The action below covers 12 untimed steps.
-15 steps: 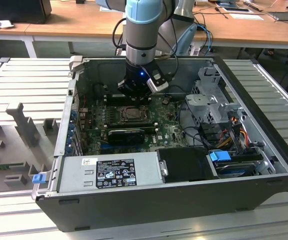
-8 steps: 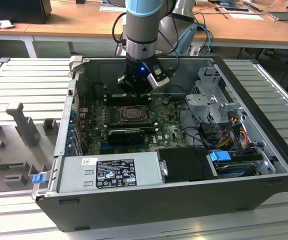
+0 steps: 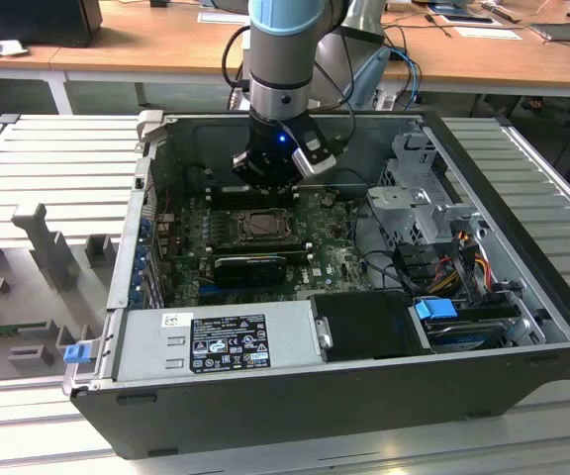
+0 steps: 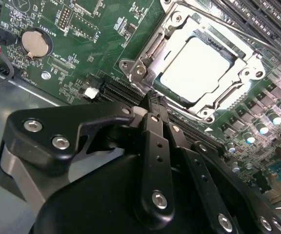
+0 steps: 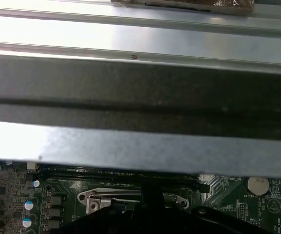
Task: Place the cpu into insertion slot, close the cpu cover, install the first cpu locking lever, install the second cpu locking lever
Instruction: 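Install the first cpu locking lever, then install the second cpu locking lever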
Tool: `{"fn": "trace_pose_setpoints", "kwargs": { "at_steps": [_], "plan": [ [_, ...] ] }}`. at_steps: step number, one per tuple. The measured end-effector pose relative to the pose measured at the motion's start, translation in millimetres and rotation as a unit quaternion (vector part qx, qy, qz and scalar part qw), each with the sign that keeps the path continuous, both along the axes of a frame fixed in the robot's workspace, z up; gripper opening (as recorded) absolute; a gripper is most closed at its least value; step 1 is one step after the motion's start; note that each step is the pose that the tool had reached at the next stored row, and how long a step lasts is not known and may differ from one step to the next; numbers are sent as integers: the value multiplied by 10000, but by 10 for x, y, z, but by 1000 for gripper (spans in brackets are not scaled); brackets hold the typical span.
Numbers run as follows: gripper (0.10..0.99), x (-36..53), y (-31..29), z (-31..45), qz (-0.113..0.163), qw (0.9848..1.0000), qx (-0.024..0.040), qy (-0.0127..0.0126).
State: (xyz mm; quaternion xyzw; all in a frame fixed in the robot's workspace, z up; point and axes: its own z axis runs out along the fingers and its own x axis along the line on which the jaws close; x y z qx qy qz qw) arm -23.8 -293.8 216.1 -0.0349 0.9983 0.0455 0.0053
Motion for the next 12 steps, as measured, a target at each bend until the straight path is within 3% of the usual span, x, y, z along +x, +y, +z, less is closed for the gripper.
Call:
{"fn": "trace_pose_setpoints", "kwargs": {
  "at_steps": [5, 8, 12],
  "plan": [
    [106, 0, -17, 1, 1, 10000, -1, 0],
    [106, 0, -56, 3, -1, 10000, -1, 1],
    [106, 0, -57, 41, 0, 10000, -1, 0]
  ]
}}
